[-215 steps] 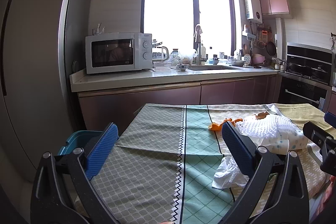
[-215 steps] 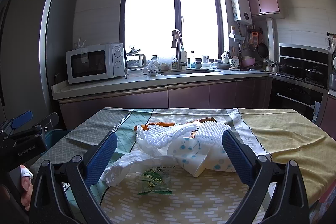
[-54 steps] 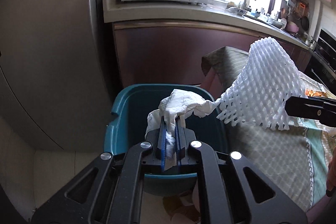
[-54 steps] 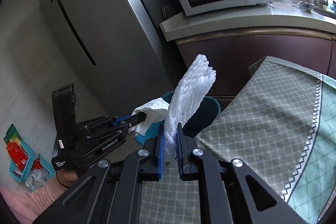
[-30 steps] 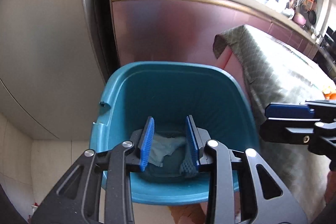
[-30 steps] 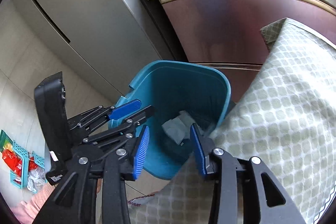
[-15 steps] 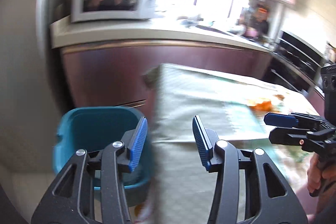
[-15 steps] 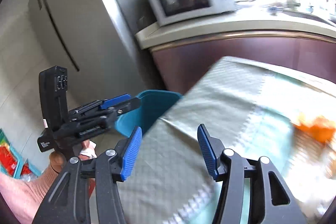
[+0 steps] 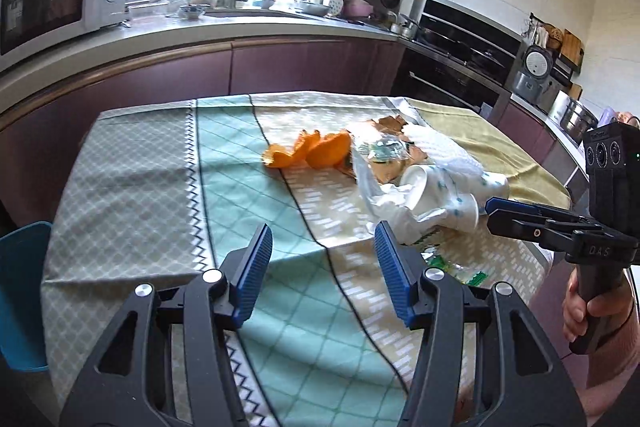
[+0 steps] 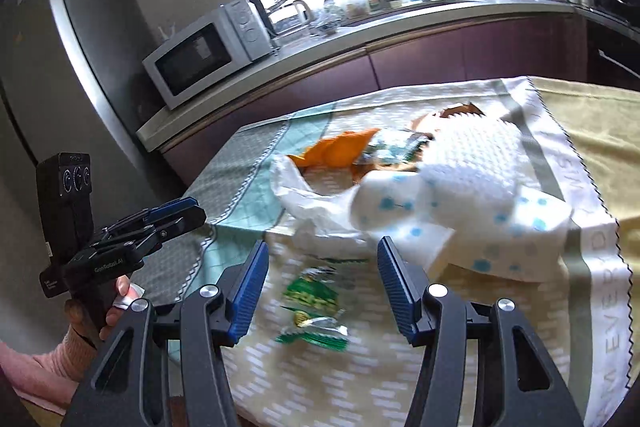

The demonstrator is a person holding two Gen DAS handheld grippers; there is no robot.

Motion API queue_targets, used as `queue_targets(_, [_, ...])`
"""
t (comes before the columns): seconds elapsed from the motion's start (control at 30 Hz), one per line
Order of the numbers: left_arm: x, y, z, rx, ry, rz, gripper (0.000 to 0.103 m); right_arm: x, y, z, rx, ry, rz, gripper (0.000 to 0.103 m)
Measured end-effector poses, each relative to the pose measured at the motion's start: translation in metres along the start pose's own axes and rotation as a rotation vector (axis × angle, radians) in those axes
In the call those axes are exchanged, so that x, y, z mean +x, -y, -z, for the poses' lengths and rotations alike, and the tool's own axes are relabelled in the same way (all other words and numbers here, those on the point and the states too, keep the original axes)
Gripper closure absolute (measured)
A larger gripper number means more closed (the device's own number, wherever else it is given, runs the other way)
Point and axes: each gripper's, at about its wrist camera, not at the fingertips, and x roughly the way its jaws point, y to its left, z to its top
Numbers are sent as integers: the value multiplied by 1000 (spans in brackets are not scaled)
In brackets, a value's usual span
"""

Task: Collect trash
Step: 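Grasp the white tissue with the left tool while the right tool grasps a white bowl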

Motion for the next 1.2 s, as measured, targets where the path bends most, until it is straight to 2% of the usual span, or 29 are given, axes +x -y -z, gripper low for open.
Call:
queue_targets(0.1, [25, 9, 0, 14, -37, 10, 50, 4, 23, 5, 72, -3, 11, 49])
queue_targets(0.37, [67, 20, -14, -2, -98, 26, 48, 18, 47, 12, 154, 8, -63, 51])
queue_targets(0.5, [78, 21, -21, -4, -116, 30, 49, 23, 47, 12, 163, 17, -90, 61])
queue_targets(0.57, [82, 20, -23, -8, -128, 34, 54, 23, 46, 10, 166, 26, -98, 66])
queue_targets(0.63, [88, 20, -24, -15, -144, 50, 71, 25, 46, 9, 165, 27, -103, 80])
queue_targets(0.67, [90, 19, -25, -19, -153, 54, 76, 25, 45, 8, 164, 28, -106, 83])
queue_targets(0.73, [92, 18, -24, -29, -162, 67, 93, 26, 43, 8, 157, 31, -112, 91])
queue_targets(0.9, [86, 15, -24, -40, -140, 70, 98, 25, 37, 6, 130, 49, -125, 98])
queue_targets(1.2, [44, -5, -29, -85, -54, 60, 98, 24, 18, -1, 89, 60, -178, 100])
